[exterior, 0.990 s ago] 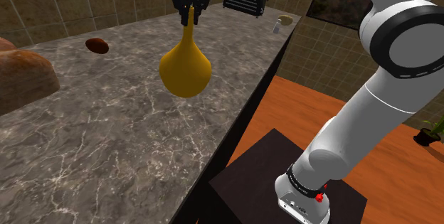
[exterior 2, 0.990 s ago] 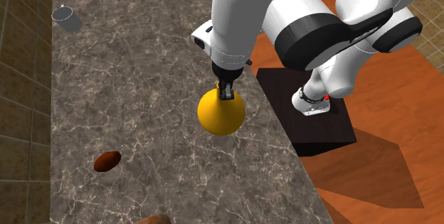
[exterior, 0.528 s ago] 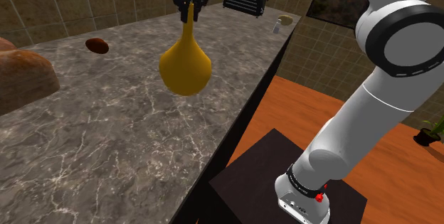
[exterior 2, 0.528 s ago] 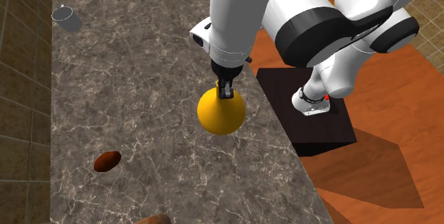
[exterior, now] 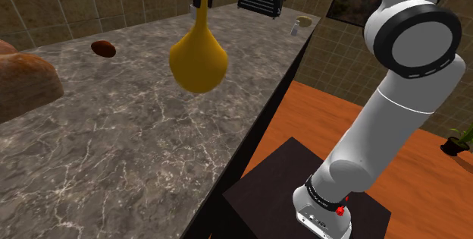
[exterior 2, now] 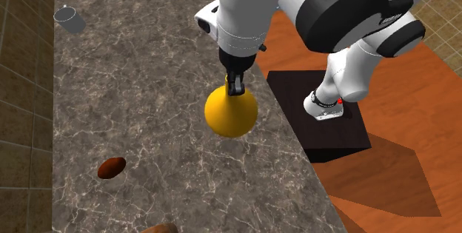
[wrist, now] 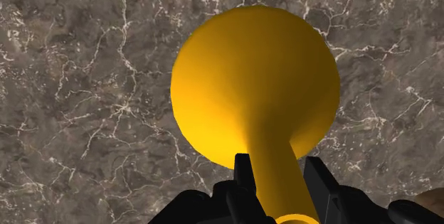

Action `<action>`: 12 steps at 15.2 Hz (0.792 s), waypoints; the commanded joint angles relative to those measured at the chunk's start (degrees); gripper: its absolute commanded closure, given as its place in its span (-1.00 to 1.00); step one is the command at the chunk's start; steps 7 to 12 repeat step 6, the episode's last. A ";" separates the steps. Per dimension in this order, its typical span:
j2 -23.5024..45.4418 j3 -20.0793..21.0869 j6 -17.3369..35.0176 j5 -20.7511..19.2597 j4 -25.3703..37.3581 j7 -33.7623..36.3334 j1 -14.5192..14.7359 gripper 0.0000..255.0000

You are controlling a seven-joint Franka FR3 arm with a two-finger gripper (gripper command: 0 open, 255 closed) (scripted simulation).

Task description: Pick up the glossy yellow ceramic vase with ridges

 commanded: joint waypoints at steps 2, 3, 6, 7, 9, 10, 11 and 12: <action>2.93 0.50 -3.90 -1.27 6.71 0.50 0.76 1.00; 4.02 0.67 -5.26 -1.77 9.09 0.68 1.11 1.00; 5.42 0.87 -6.95 -2.43 12.09 0.90 1.63 1.00; 5.42 0.87 -6.95 -2.43 12.09 0.90 1.63 1.00; 5.42 0.87 -6.95 -2.43 12.09 0.90 1.63 1.00; 5.42 0.87 -6.95 -2.43 12.09 0.90 1.63 1.00; 5.42 0.87 -6.95 -2.43 12.09 0.90 1.63 1.00; 5.42 0.87 -6.95 -2.43 12.09 0.90 1.63 1.00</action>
